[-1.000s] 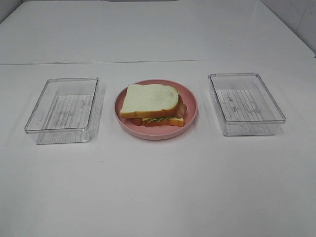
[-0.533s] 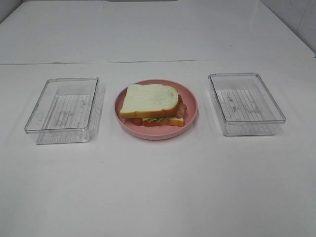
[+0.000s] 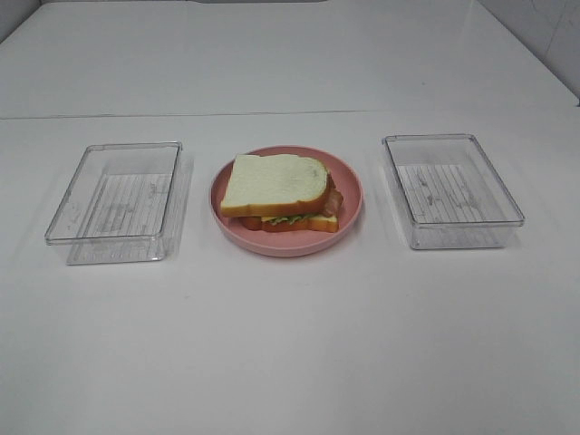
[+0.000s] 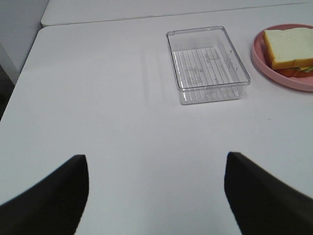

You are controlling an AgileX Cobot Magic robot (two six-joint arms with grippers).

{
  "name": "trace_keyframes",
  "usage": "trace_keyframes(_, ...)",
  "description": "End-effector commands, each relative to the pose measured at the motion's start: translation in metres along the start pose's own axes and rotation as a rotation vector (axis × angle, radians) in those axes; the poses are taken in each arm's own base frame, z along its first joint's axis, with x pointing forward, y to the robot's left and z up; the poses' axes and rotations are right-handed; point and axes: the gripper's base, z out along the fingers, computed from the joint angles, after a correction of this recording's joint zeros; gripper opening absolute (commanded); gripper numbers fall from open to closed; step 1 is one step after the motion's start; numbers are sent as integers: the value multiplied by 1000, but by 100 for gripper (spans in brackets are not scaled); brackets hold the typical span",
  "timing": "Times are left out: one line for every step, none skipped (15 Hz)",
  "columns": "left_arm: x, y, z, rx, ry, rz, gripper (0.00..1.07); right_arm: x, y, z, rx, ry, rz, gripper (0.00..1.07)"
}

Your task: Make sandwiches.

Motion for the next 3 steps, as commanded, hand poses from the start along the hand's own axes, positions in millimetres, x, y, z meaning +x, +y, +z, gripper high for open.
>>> trace_keyframes(2, -1, -2, 2, -25, -3, 74, 1, 0, -1, 10, -18, -5, 83)
trace_keyframes(2, -1, -2, 2, -25, -3, 74, 1, 0, -1, 10, -18, -5, 83)
trace_keyframes(2, -1, -2, 2, -25, -3, 74, 1, 0, -1, 10, -18, -5, 83)
